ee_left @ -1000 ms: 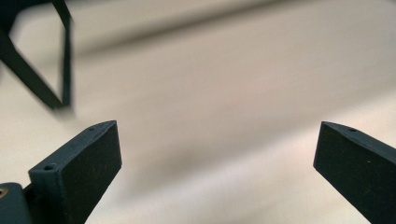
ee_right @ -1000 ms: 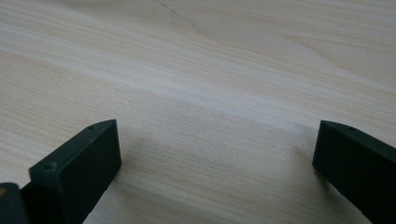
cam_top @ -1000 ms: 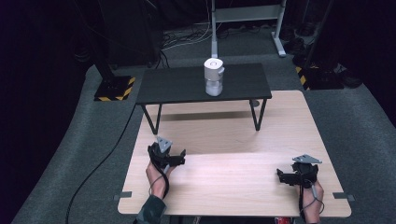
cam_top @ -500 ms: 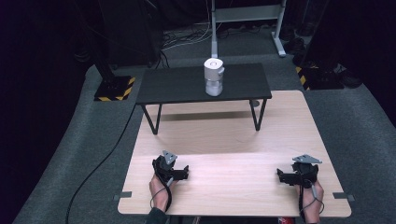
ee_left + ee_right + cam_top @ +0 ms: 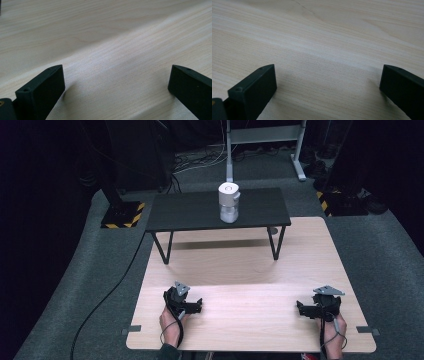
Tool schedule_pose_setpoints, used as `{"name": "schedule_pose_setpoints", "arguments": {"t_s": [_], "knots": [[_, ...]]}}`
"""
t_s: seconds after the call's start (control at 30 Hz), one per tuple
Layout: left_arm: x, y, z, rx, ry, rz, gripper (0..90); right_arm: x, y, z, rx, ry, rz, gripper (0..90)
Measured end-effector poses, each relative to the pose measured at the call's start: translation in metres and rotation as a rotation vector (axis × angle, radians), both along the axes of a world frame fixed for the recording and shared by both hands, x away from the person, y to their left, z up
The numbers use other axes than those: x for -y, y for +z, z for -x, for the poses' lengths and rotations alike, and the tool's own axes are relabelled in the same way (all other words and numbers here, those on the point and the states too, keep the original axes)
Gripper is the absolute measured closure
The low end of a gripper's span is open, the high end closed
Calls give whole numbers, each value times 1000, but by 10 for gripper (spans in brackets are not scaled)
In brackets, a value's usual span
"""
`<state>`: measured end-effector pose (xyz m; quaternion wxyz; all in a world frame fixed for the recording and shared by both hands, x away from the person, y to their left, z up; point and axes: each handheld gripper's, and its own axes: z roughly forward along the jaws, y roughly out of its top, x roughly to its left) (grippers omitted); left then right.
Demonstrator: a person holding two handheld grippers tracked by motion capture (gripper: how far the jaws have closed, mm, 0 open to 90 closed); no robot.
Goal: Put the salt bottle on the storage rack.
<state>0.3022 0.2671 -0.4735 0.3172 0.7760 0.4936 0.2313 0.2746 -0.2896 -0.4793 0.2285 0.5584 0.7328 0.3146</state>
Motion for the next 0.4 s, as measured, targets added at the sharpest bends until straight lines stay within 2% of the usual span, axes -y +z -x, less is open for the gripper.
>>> {"name": "schedule_pose_setpoints", "arguments": {"t_s": [0.2, 0.4], "knots": [[8, -1, 6, 29, 3, -31, 4, 0, 0, 0, -1, 0, -1, 0], [8, -1, 6, 28, -1, -28, 4, 0, 0, 0, 0, 0, 1, 0]]}}
